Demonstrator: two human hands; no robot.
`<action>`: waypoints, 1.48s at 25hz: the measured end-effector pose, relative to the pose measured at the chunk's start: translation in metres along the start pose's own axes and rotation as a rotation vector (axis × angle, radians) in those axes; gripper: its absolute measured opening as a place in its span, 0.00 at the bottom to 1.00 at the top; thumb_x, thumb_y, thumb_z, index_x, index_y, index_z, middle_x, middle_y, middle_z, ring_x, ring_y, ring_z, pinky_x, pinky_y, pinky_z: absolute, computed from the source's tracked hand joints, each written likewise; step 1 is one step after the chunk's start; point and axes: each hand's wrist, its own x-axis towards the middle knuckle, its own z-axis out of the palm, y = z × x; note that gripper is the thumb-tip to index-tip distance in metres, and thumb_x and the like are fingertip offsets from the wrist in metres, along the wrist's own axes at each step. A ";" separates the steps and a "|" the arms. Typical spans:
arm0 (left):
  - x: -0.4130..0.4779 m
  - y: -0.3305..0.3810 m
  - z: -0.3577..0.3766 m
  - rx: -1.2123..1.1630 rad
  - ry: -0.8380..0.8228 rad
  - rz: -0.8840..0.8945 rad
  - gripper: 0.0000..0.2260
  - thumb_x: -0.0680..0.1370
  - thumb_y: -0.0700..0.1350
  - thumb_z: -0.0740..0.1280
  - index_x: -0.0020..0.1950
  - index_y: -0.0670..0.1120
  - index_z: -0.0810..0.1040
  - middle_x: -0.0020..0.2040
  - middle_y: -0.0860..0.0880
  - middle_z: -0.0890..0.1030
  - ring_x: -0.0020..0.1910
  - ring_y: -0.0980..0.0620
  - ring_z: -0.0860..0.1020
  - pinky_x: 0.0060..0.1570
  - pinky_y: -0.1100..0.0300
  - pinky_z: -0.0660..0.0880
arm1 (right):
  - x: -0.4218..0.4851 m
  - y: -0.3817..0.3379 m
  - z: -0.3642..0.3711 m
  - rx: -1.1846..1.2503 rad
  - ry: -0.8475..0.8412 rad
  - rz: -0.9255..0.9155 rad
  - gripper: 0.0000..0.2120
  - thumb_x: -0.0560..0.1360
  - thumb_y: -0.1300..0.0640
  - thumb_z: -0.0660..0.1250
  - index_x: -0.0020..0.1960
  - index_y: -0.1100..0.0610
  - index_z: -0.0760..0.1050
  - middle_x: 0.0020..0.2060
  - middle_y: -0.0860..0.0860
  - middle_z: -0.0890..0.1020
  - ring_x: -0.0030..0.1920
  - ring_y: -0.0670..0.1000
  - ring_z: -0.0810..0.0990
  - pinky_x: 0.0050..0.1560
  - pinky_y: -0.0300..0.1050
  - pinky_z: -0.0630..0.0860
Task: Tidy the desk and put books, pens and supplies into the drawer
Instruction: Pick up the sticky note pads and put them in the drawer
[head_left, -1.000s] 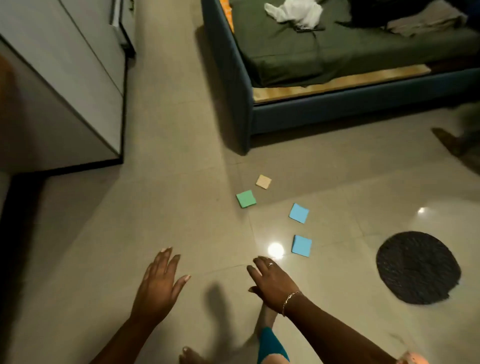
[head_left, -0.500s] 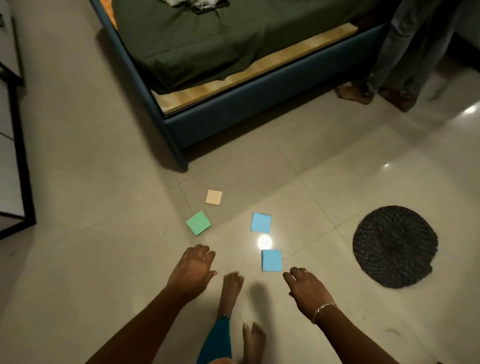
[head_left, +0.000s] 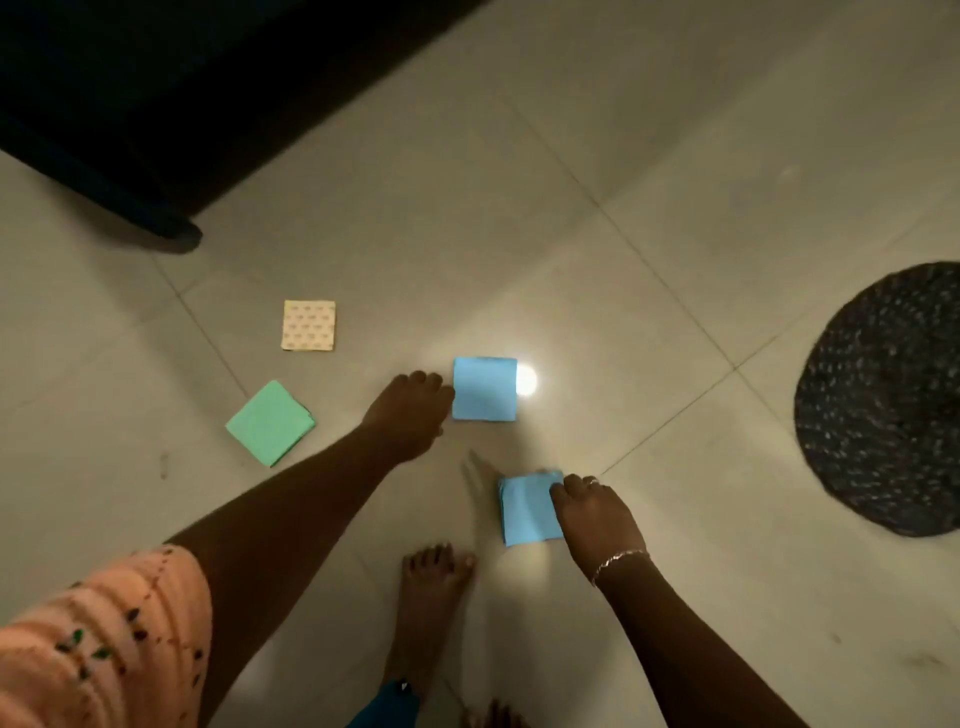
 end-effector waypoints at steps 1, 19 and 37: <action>0.019 -0.004 0.011 -0.018 -0.003 -0.029 0.19 0.77 0.46 0.63 0.64 0.41 0.66 0.63 0.41 0.70 0.61 0.41 0.70 0.58 0.50 0.67 | 0.007 0.002 0.020 -0.001 -0.006 -0.009 0.20 0.39 0.67 0.78 0.30 0.60 0.79 0.25 0.54 0.79 0.22 0.53 0.76 0.21 0.37 0.70; 0.089 0.021 0.066 -0.304 0.106 -0.267 0.14 0.77 0.42 0.64 0.60 0.37 0.70 0.58 0.37 0.73 0.57 0.39 0.71 0.49 0.49 0.70 | 0.002 -0.011 0.091 0.071 -0.036 0.220 0.21 0.44 0.59 0.80 0.35 0.56 0.78 0.28 0.53 0.80 0.31 0.55 0.81 0.34 0.45 0.78; -0.379 0.081 -0.171 -1.056 0.383 -0.561 0.16 0.69 0.48 0.61 0.50 0.39 0.76 0.45 0.40 0.80 0.45 0.43 0.78 0.39 0.61 0.66 | -0.161 -0.113 -0.339 0.161 0.138 0.127 0.19 0.58 0.65 0.49 0.46 0.53 0.66 0.23 0.50 0.77 0.15 0.50 0.70 0.25 0.32 0.38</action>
